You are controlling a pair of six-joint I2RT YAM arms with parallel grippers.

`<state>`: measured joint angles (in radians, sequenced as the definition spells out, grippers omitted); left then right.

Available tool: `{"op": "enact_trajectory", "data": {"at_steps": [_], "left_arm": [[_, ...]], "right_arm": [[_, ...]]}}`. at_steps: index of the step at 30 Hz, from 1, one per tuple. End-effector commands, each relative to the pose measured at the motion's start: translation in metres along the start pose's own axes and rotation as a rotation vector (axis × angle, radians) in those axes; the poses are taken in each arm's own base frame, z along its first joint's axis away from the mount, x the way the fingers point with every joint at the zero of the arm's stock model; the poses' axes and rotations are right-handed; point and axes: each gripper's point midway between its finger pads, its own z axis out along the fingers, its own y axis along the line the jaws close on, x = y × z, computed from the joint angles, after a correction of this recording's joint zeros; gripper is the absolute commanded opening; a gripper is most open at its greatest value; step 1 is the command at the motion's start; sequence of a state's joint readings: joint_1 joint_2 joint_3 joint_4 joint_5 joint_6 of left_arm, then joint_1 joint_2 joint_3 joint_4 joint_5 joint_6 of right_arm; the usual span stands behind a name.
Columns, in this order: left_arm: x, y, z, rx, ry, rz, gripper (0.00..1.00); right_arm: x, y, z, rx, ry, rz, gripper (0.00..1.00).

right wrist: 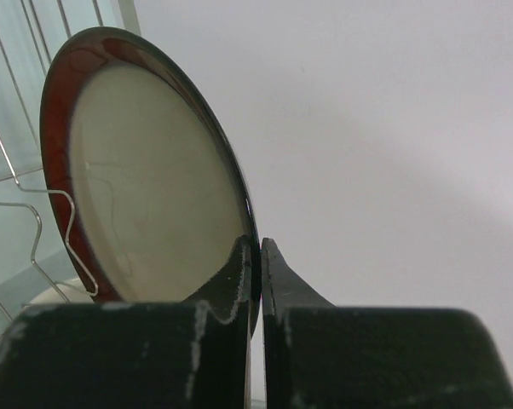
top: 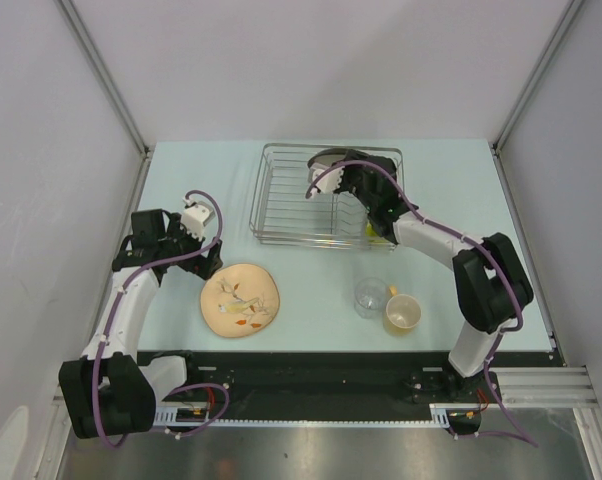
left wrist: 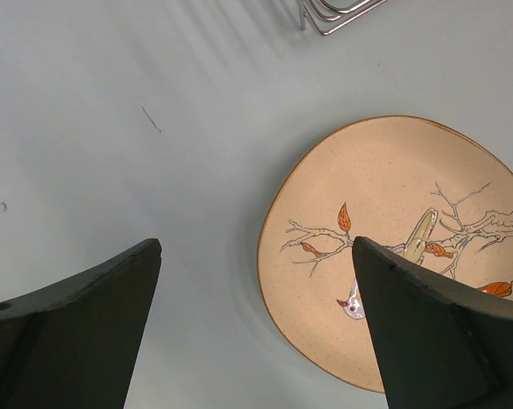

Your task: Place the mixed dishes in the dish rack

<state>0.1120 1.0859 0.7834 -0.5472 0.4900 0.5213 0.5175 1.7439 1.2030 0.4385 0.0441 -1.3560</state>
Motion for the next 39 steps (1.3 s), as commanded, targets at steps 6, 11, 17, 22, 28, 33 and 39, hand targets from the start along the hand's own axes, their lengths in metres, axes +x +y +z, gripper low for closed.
{"op": "enact_trajectory", "data": {"at_steps": [6, 11, 17, 22, 28, 33, 39], "left_arm": [[-0.01, 0.003, -0.007, -0.022, -0.041, 0.016, 1.0], [-0.009, 0.004, -0.007, -0.026, -0.037, 0.018, 1.0], [-0.013, 0.004, -0.008, -0.025, -0.045, 0.017, 1.0], [-0.017, 0.006, -0.011, -0.031, -0.05, 0.022, 0.99], [-0.024, 0.005, -0.017, -0.037, -0.069, 0.027, 1.0], [-0.03, 0.004, -0.023, -0.041, -0.086, 0.028, 1.0], [-0.033, 0.005, -0.033, -0.057, -0.085, 0.046, 1.0]], "right_arm": [[0.014, -0.018, 0.007, 0.14, 0.055, 0.121, 0.0], [0.022, -0.014, 0.007, 0.148, 0.081, 0.178, 0.0], [0.034, -0.008, 0.003, 0.153, 0.125, 0.293, 0.14], [0.036, -0.022, -0.007, 0.197, 0.142, 0.401, 0.49], [0.017, -0.055, -0.034, 0.245, 0.117, 0.519, 0.82], [-0.014, -0.081, -0.072, 0.265, 0.103, 0.593, 1.0], [-0.054, -0.067, -0.118, 0.201, 0.156, 0.804, 1.0]]}}
